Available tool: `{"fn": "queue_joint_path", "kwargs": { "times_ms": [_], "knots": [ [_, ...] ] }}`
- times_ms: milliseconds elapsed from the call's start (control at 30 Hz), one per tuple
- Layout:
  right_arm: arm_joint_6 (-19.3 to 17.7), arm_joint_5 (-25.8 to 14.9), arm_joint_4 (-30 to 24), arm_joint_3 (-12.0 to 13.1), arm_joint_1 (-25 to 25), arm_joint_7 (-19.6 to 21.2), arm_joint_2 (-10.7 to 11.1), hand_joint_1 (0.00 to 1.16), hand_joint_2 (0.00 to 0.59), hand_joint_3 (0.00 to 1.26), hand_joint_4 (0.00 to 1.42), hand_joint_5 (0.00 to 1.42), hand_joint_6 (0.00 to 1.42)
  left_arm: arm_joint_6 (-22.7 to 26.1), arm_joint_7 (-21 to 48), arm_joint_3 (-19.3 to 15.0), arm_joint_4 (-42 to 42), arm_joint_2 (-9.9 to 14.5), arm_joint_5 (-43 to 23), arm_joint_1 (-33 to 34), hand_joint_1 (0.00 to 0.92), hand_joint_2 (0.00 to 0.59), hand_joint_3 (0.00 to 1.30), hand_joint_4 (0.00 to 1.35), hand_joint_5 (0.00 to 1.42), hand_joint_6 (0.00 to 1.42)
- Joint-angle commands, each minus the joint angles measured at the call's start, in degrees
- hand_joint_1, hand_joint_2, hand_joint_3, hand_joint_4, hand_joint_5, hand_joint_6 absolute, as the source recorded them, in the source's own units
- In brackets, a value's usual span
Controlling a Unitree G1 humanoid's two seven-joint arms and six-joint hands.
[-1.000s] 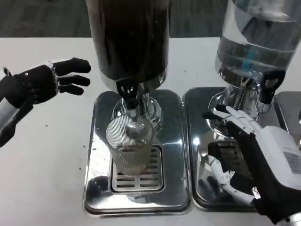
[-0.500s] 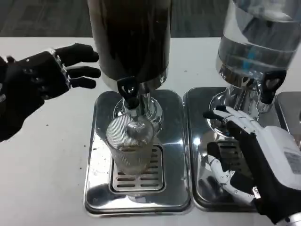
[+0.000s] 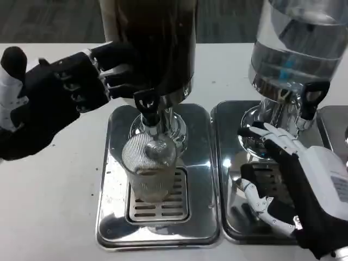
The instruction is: Grasp the cup under the faucet to collect the drink, then remove the cup.
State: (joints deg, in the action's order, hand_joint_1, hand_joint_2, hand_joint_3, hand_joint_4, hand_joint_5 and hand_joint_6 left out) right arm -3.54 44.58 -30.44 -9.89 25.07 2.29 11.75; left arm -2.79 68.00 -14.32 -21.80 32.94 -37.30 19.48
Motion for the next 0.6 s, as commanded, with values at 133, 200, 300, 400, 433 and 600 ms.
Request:
{"fn": "queue_joint_path", "kwargs": {
  "times_ms": [133, 200, 300, 400, 433, 600],
  "knots": [
    [-0.31, -0.16, 0.24, -0.08, 0.37, 1.09, -0.25, 0.63, 0.484, 0.27, 0.14, 0.13, 0.21, 1.74, 0.88, 1.84, -1.21, -1.68, 2.94, 2.91, 0.000, 0.028, 0.15, 0.04, 0.15, 0.17],
    [-0.23, -0.26, 0.33, -0.03, 0.30, 1.09, -0.33, 0.64, 0.482, 0.27, 0.14, 0.13, 0.21, 1.91, 1.00, 2.24, -1.83, -2.08, 3.42, 3.48, 0.000, 0.028, 0.14, 0.04, 0.14, 0.17],
    [-0.23, -0.25, 0.34, 0.11, 0.20, 1.03, -0.25, 0.64, 0.481, 0.27, 0.15, 0.13, 0.21, 2.15, 1.25, 2.66, -2.20, -2.41, 3.63, 3.90, 0.000, 0.029, 0.13, 0.03, 0.14, 0.16],
    [-0.25, -0.50, 0.53, 0.09, -0.02, 0.88, -0.23, 0.64, 0.479, 0.27, 0.15, 0.13, 0.21, 2.83, 1.46, 3.26, -1.87, -2.85, 3.68, 4.06, 0.000, 0.029, 0.13, 0.03, 0.13, 0.16],
    [-0.25, -0.55, 0.60, 0.03, -0.11, 0.91, -0.32, 0.64, 0.478, 0.27, 0.15, 0.13, 0.21, 3.01, 1.54, 3.39, -1.69, -2.98, 3.70, 4.08, 0.000, 0.029, 0.13, 0.03, 0.13, 0.15],
    [-0.25, -0.47, 0.98, -0.22, -0.29, 1.14, -0.61, 0.65, 0.471, 0.27, 0.15, 0.13, 0.21, 4.66, 2.20, 4.01, 0.45, -3.54, 3.18, 3.63, 0.000, 0.029, 0.12, 0.03, 0.13, 0.15]
  ]
}}
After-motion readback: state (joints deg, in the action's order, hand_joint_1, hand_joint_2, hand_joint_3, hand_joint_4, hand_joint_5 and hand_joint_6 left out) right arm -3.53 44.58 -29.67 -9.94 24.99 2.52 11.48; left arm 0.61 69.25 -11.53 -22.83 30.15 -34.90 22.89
